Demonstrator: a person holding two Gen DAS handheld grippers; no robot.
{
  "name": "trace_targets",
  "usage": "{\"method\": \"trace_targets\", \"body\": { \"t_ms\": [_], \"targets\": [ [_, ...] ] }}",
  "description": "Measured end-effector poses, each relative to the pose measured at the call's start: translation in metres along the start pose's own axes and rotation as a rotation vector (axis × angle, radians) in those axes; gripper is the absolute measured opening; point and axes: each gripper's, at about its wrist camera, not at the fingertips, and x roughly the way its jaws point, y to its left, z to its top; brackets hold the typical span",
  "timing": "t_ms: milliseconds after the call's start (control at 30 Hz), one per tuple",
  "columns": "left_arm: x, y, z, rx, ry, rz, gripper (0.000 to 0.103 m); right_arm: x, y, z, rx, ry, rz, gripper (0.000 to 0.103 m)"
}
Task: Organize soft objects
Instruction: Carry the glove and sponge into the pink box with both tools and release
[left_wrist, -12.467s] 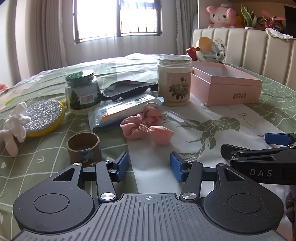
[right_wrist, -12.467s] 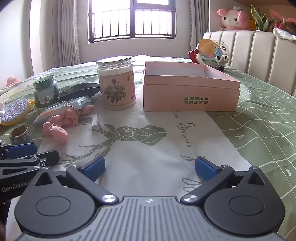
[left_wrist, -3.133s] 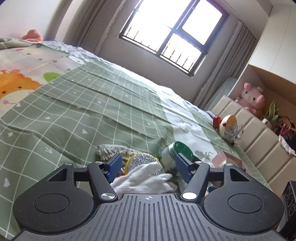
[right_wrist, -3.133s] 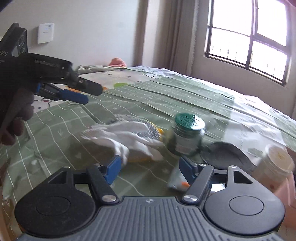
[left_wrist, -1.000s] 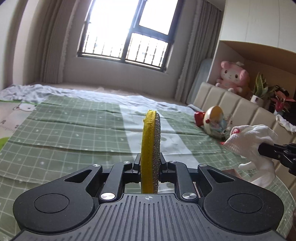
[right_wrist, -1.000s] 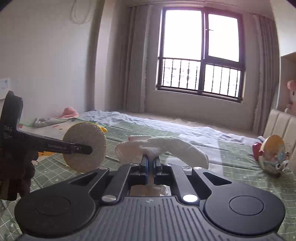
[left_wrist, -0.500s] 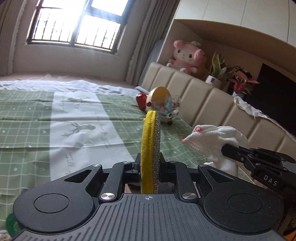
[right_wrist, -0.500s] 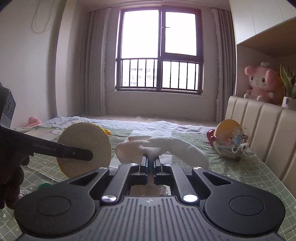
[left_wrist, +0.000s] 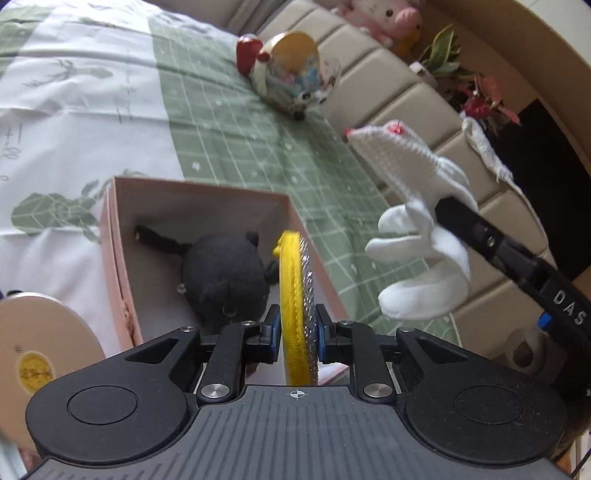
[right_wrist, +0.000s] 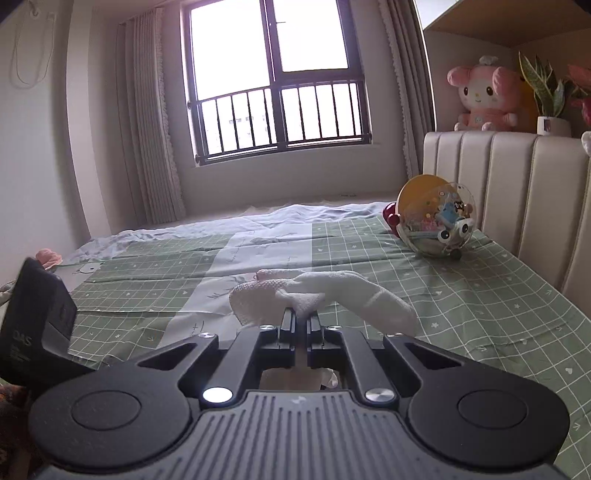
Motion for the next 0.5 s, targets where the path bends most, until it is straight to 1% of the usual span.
{"method": "trace_targets", "body": {
  "t_ms": [33,67,100,133,167,200,267,333,400,500],
  "targets": [
    [0.005,-0.003,-0.002,0.055,0.009,0.051,0.023,0.002,0.0,-0.003,0.003,0.012,-0.001,0.005],
    [0.007,-0.009,-0.005,0.134,0.003,0.128,0.023,0.002,0.001,-0.007,0.002,0.021,-0.001,0.005],
    [0.006,-0.017,-0.008,0.217,-0.017,0.214,0.03,0.003,0.001,-0.009,-0.004,0.028,-0.004,0.005],
    [0.004,-0.022,-0.009,0.268,-0.049,0.273,0.037,0.005,0.0,-0.011,-0.01,0.034,-0.007,0.005],
    [-0.001,-0.024,-0.009,0.282,-0.087,0.3,0.036,0.008,0.001,-0.013,-0.011,0.043,-0.007,0.005],
    [-0.01,-0.023,-0.006,0.263,-0.136,0.293,0.036,0.01,0.001,-0.016,-0.007,0.055,-0.003,0.005],
    [-0.032,-0.016,-0.001,0.191,-0.216,0.249,0.036,0.017,0.003,-0.022,0.008,0.089,0.021,0.005],
    [-0.055,-0.009,0.0,0.152,-0.284,0.239,0.036,0.027,0.008,-0.032,0.03,0.135,0.054,0.005],
    [-0.074,-0.004,-0.004,0.138,-0.326,0.246,0.036,0.04,0.015,-0.044,0.063,0.196,0.103,0.005],
    [-0.095,-0.005,-0.012,0.124,-0.351,0.224,0.036,0.068,0.031,-0.065,0.117,0.308,0.167,0.005]
  ]
}}
